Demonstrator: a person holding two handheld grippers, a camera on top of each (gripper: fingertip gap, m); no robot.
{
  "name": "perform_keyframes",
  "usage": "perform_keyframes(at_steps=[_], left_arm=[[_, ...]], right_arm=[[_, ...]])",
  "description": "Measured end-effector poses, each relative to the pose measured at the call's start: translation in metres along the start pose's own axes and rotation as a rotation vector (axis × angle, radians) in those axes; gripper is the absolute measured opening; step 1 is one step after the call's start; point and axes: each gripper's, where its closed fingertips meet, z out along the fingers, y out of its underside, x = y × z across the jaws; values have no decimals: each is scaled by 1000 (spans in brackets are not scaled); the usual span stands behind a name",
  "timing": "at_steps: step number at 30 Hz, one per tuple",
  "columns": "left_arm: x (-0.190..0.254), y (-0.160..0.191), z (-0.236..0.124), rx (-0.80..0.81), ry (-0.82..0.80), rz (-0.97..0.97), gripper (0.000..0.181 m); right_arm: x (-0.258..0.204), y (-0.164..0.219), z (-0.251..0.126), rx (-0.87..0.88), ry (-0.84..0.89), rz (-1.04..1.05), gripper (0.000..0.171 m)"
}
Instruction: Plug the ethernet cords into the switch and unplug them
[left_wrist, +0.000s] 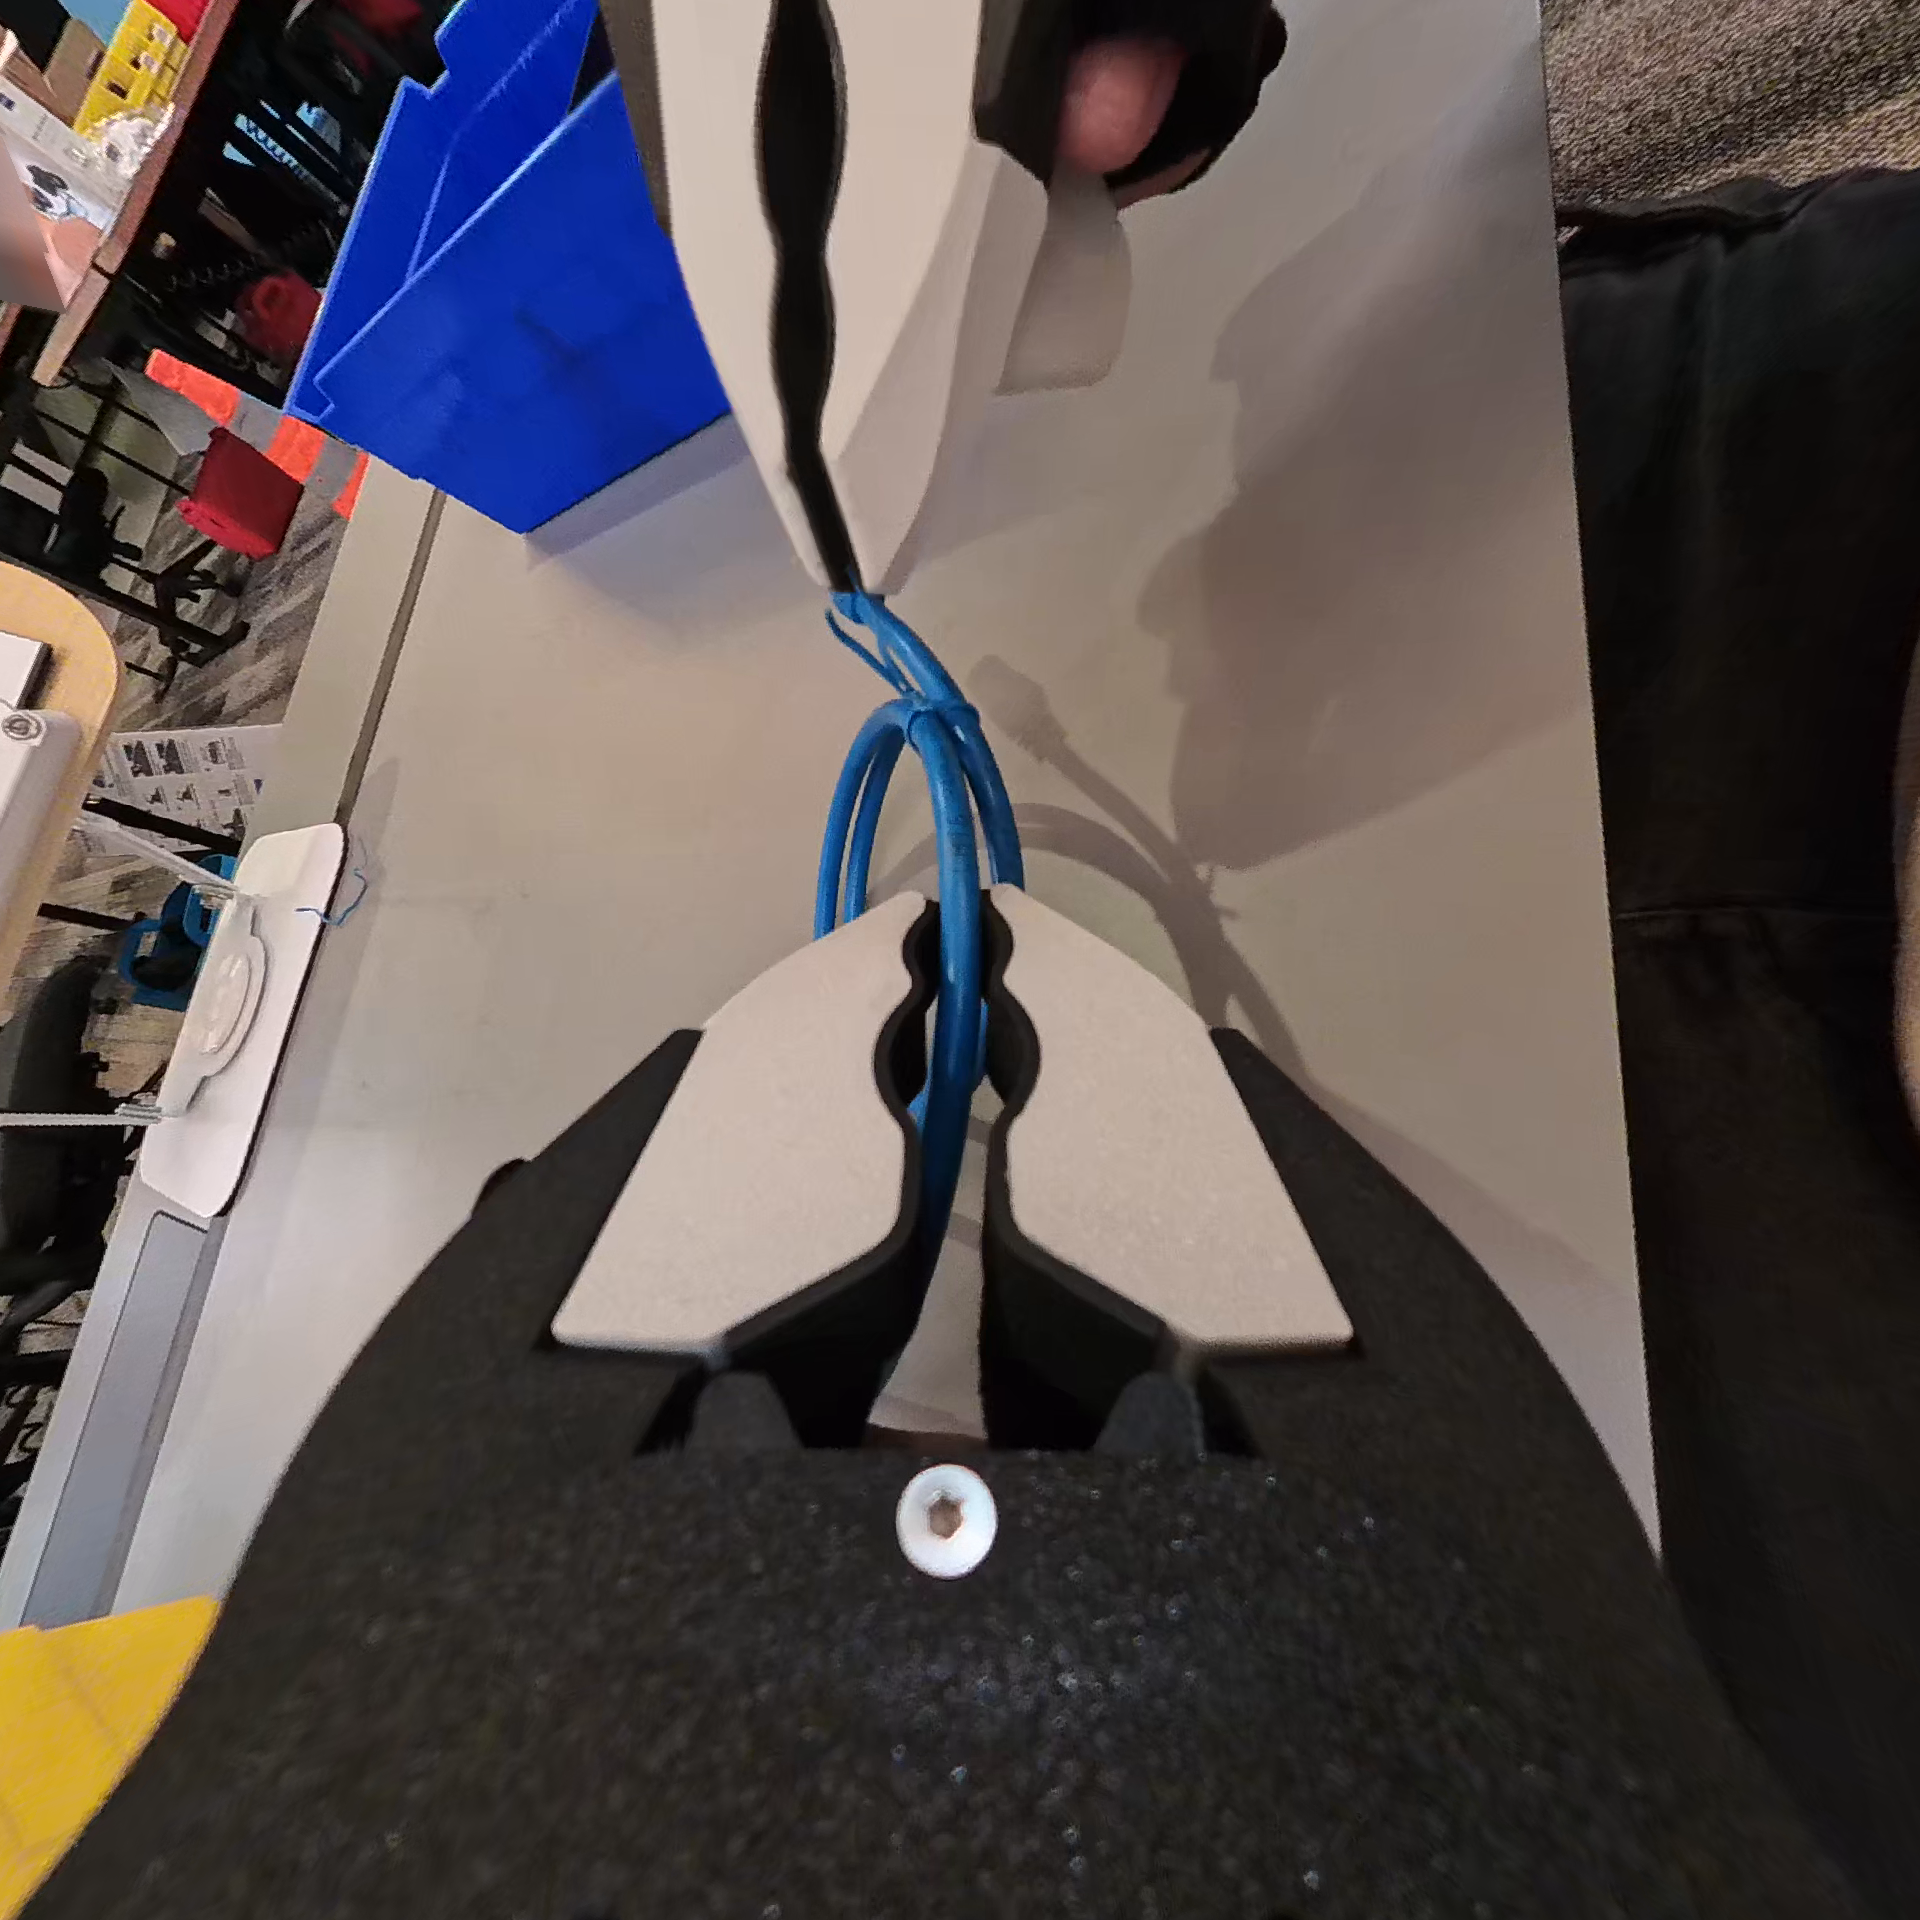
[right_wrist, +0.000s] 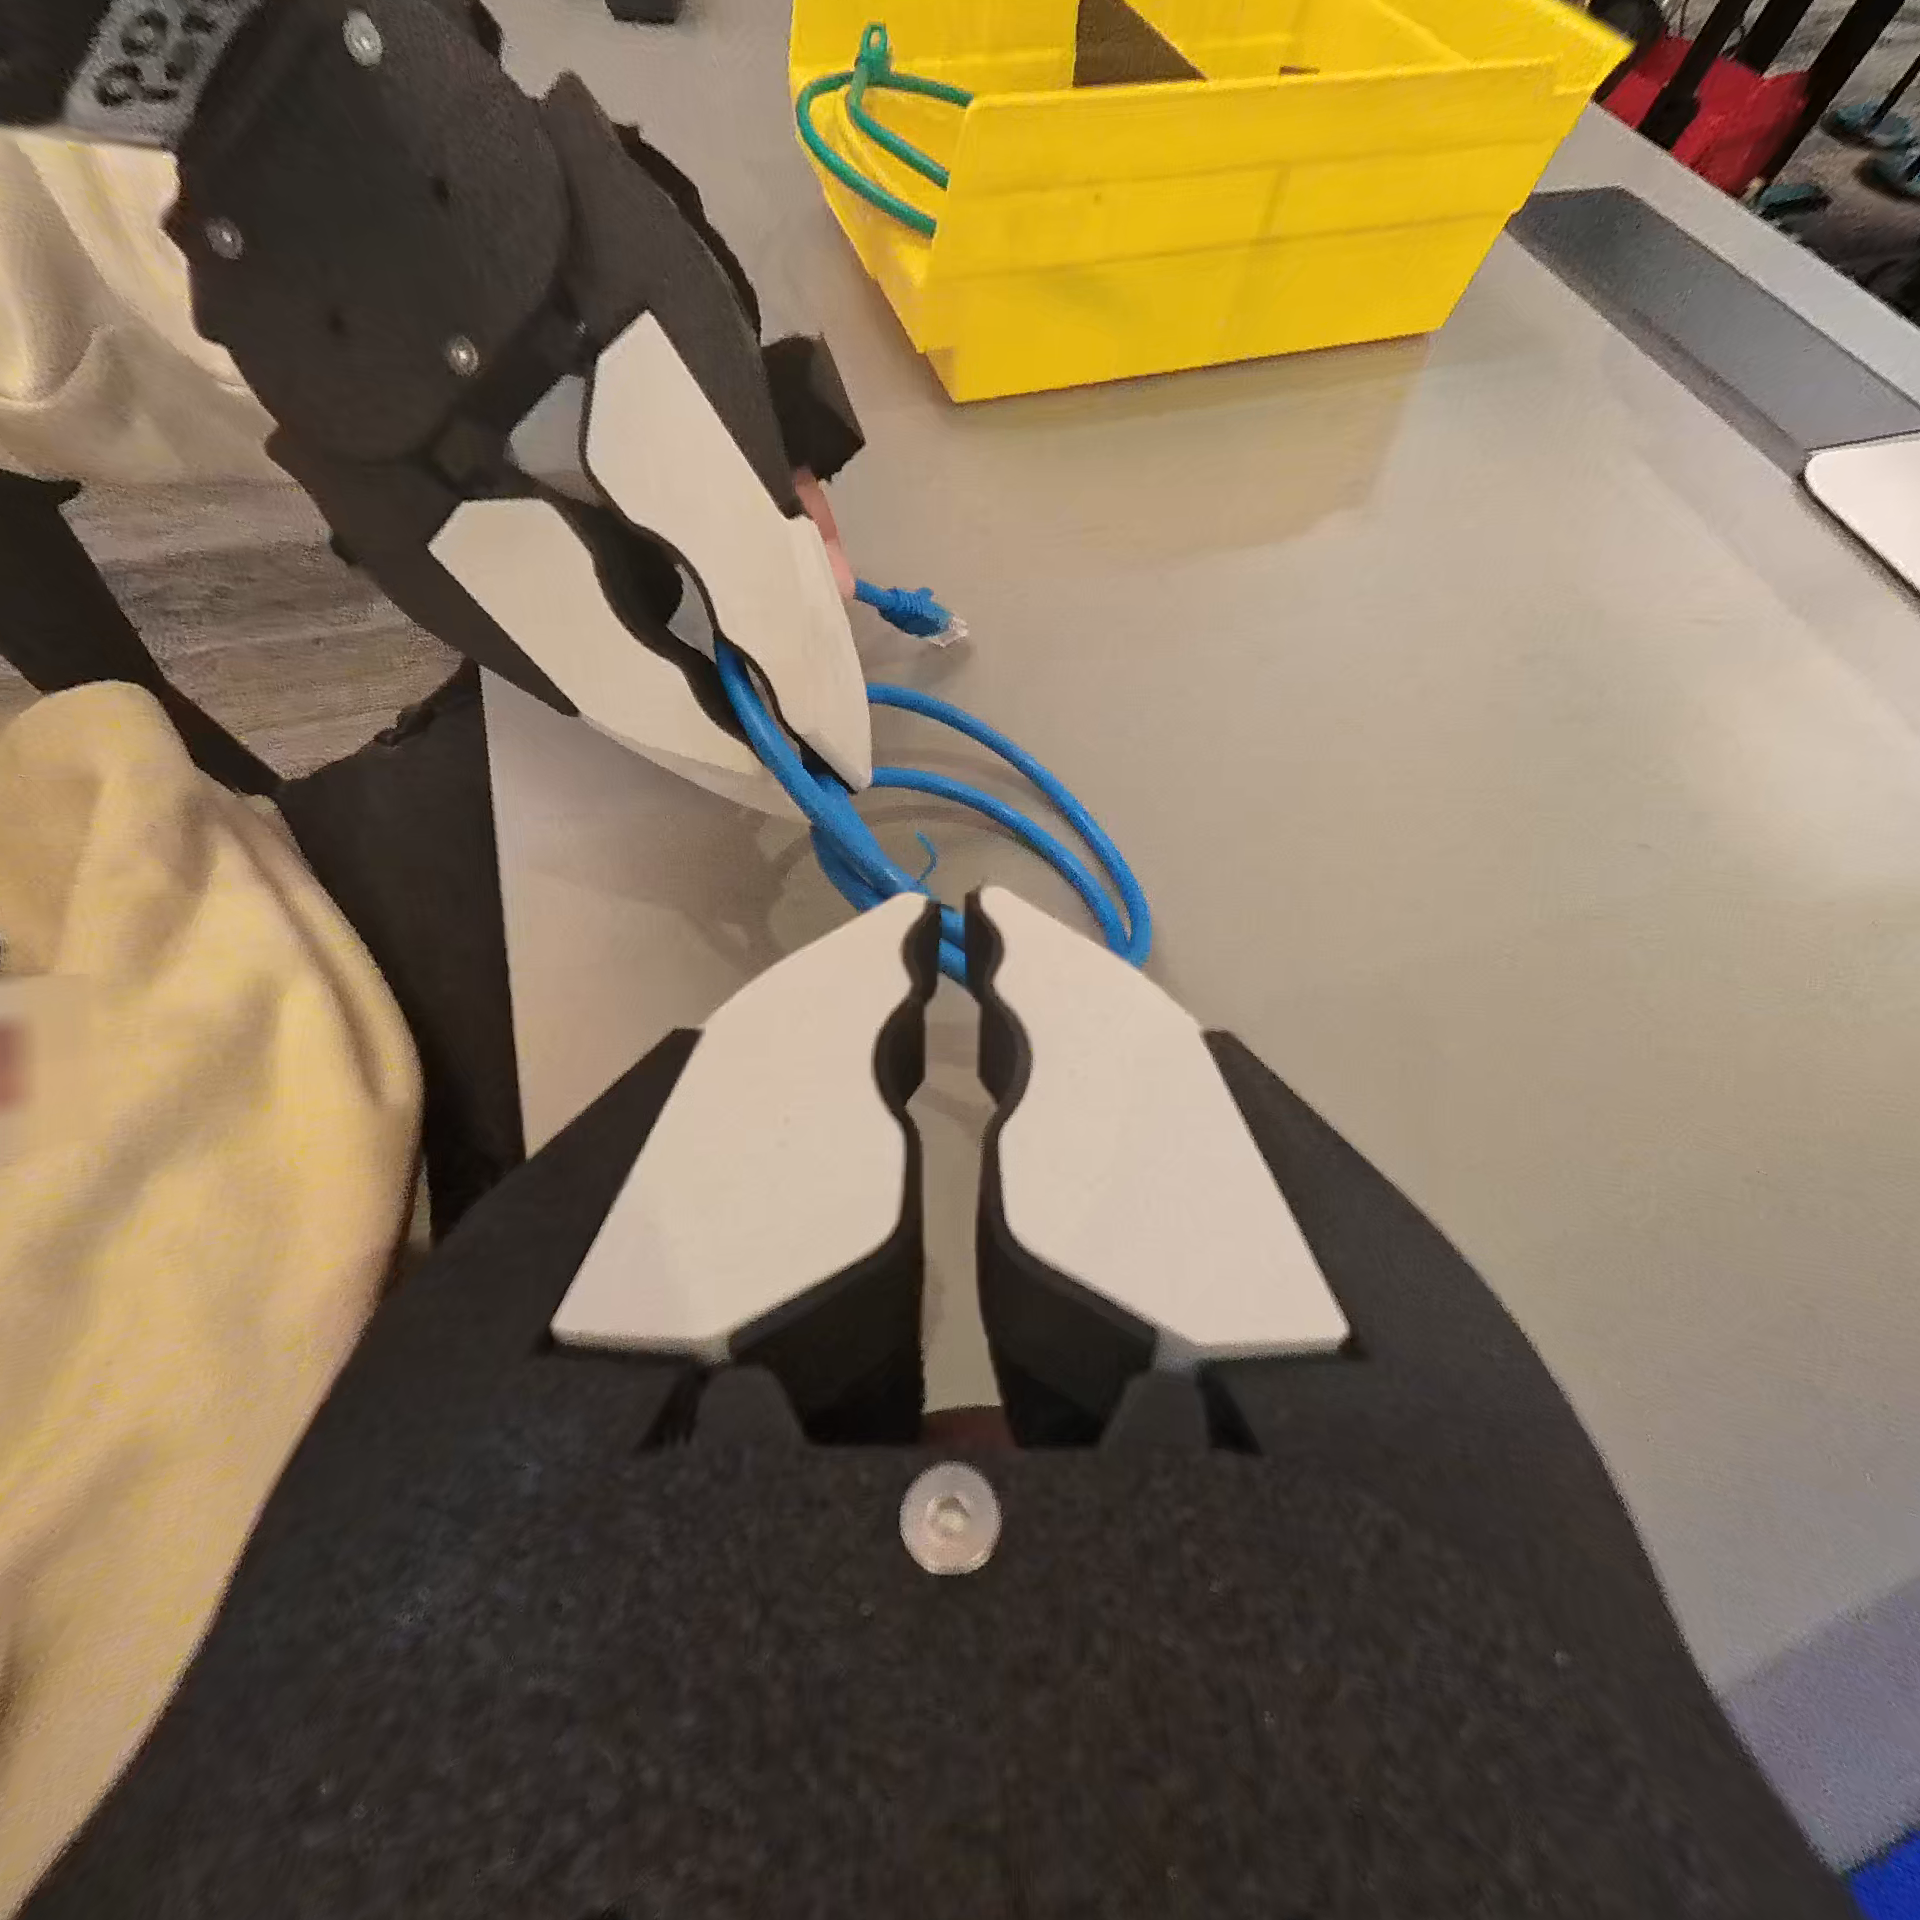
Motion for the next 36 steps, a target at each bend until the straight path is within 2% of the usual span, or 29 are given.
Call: perform_keyframes(at_steps=[11, 24, 27, 29, 31, 36], left_arm=[[3, -3, -1, 16, 1, 45, 5], [15, -2, 4, -3, 12, 118, 5], [15, -1, 4, 0, 22, 95, 5], [16, -1, 4, -2, 31, 92, 6], [18, 0, 6, -6, 37, 94, 6], [18, 0, 6, -9, 41, 83, 6]], right_arm=[[11, 8, 6, -45, 57, 2, 0], [14, 18, 30, -106, 109, 53, 0], [11, 13, 25, -72, 65, 95, 1], [11, 5, 19, -25, 53, 93, 14], [3, 2, 16, -17, 14, 66, 18], [-4, 9, 22, -71, 26, -21, 13]])
